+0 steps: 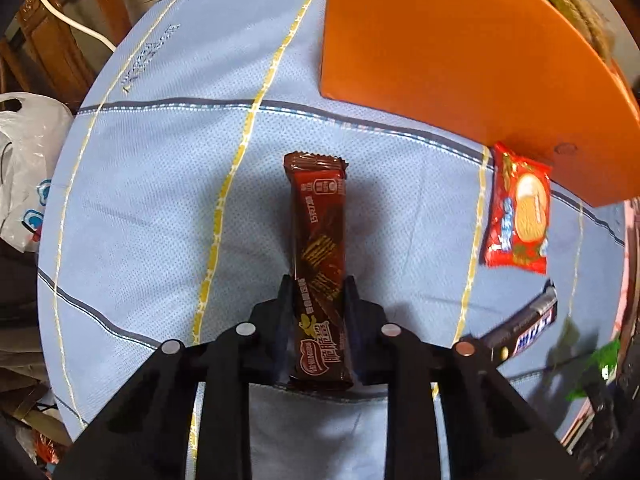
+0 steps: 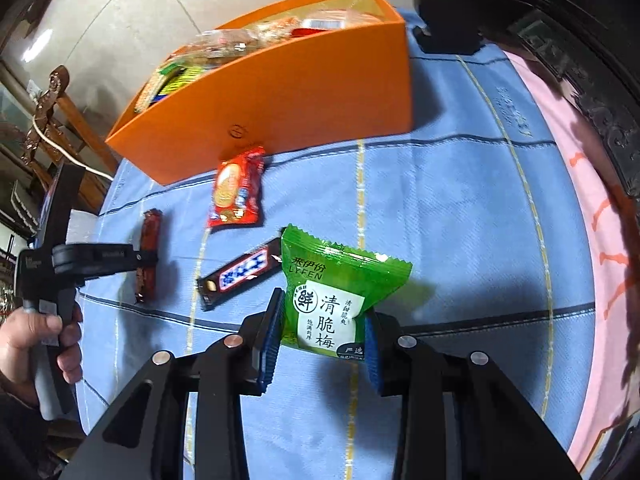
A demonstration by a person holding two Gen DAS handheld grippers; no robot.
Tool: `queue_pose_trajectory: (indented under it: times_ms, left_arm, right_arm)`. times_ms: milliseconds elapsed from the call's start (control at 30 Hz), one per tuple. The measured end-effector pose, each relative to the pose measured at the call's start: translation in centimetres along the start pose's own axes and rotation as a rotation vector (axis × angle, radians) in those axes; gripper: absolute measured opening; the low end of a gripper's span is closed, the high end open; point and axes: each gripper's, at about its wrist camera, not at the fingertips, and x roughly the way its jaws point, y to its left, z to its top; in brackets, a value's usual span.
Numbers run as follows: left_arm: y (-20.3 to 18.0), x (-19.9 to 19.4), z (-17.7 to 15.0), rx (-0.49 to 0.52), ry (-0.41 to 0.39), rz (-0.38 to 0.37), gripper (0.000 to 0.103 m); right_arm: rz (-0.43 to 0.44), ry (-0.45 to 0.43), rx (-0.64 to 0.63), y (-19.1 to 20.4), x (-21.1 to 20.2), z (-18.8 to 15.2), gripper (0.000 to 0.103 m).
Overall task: Organize snacks
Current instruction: 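Grasp the brown chocolate wafer bar with left tool while right tool grasps green plum candy bag, then lower the wafer bar and plum candy bag into the orange box, open both tools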
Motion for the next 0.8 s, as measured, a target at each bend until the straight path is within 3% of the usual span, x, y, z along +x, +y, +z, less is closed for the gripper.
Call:
queue_pose_trajectory:
  times_ms: [467,500,800]
  left_arm:
    - [-0.3,-8.3,-4.0,0.128,-0.171,-0.045,0.023]
    - [-1.9,-8.2,-3.9,0.129,-0.18,-0.047,0.023]
    - [-3.8,-12.5,-1.0,0.178,-0.278,-0.064,0.023]
  right_arm:
    - [0.029,-0.041,-0.044,2.0,-2.3,1.1,0.036]
    - [0.03,-0.047,-0.045,2.1,-2.5,1.2,0.036]
    - [0.053,-0.14,-0.062,2.4,-5.3,5.2,0.036]
